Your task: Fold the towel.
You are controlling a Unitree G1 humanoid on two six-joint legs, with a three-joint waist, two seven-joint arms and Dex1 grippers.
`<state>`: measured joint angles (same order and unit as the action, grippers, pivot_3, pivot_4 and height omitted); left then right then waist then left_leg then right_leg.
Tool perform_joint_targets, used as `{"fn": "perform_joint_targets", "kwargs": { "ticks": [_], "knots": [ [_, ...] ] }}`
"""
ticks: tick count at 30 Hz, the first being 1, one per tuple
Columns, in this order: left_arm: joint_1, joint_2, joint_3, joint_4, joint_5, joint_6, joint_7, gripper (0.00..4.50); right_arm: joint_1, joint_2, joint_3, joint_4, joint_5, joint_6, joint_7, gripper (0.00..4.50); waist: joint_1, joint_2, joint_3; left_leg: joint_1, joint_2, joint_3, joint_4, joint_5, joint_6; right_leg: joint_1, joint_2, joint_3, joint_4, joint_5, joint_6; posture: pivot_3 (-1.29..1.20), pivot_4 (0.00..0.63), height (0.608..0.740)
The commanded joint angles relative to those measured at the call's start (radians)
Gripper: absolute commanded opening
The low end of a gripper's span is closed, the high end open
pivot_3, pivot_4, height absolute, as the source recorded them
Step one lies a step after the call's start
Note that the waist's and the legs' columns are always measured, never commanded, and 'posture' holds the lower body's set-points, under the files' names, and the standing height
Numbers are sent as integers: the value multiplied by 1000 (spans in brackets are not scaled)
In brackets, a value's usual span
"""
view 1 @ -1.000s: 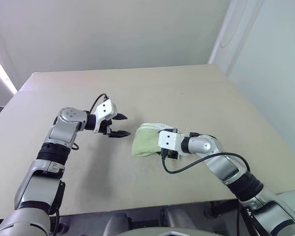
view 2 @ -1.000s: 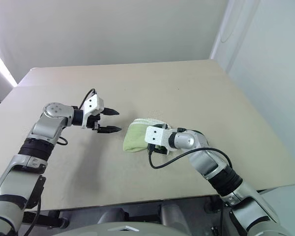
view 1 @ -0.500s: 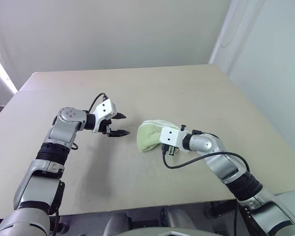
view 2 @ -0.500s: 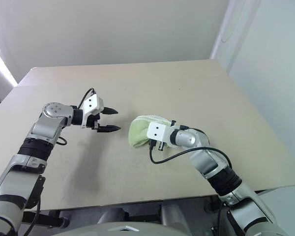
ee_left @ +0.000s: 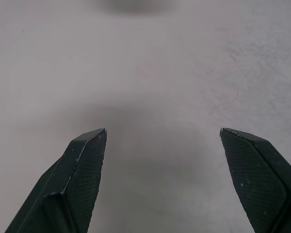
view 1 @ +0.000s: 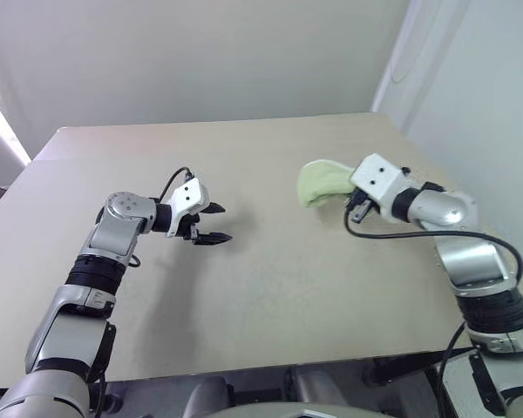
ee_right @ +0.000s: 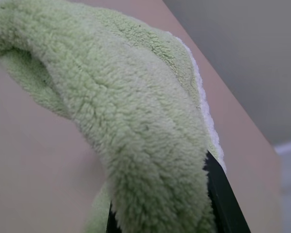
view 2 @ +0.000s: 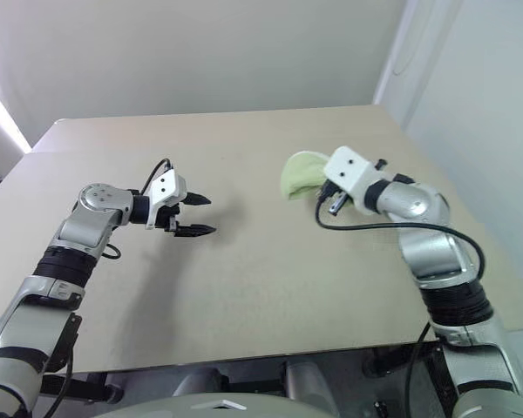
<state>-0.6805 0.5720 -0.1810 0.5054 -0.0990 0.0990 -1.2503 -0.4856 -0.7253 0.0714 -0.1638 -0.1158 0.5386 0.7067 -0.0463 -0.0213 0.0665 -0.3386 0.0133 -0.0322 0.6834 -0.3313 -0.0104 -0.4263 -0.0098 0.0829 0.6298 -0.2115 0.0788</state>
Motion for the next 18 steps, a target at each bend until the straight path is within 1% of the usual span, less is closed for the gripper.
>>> {"fn": "perform_joint_targets", "kwargs": {
  "ticks": [1, 3, 8, 12, 13, 14, 18],
  "knots": [
    [-14, -3, 6, -38, -2, -5, 6, 3966, 39, -27, -26, 47, -10, -44, -18, 174, 1, 0, 0, 0, 0, 0, 0, 0, 0, 0, 0, 0, 0, 0, 0, 0, 0, 712],
    [-11, -3, 3, -41, 3, -11, 6, 3966, 102, -27, 17, 70, -35, -85, -29, 174, 2, 0, 0, 0, 0, 0, 0, 0, 0, 0, 0, 0, 0, 0, 0, 0, 0, 712],
    [-8, -1, 4, -48, 3, -8, 7, 3966, 202, 62, 65, 120, -53, -85, -90, 174, -4, 0, 0, 0, 0, 1, 0, 0, 0, 0, 0, 1, 0, 0, 0, 0, 0, 712],
    [-5, 4, 7, -60, 0, -1, 6, 3966, 244, 66, 94, 148, -81, -108, -106, 174, -3, 0, 0, 1, 0, 1, 0, 0, 0, 1, 0, 1, 1, 0, 0, 0, 0, 712],
    [-4, 4, 7, -61, 1, 0, 6, 3966, 247, 65, 90, 147, -80, -110, -104, 742, -1, 0, 0, 1, 0, 1, 0, 0, 0, 1, 0, 1, 1, 0, 0, 0, 0, 712],
    [-3, 5, 7, -62, 1, 0, 7, 3966, 249, 61, 83, 147, -78, -114, -101, 915, -1, 0, 0, 1, 0, 1, 0, 0, 0, 1, 0, 1, 1, 0, 0, 0, 0, 712],
    [1, 6, 8, -68, 0, 5, 9, 3966, 253, 15, 48, 138, -68, -124, -78, 2143, 1, 0, 0, 1, 0, 1, 0, 0, 0, 1, 0, 1, 0, 0, 0, 0, 0, 712]
  ]
}}
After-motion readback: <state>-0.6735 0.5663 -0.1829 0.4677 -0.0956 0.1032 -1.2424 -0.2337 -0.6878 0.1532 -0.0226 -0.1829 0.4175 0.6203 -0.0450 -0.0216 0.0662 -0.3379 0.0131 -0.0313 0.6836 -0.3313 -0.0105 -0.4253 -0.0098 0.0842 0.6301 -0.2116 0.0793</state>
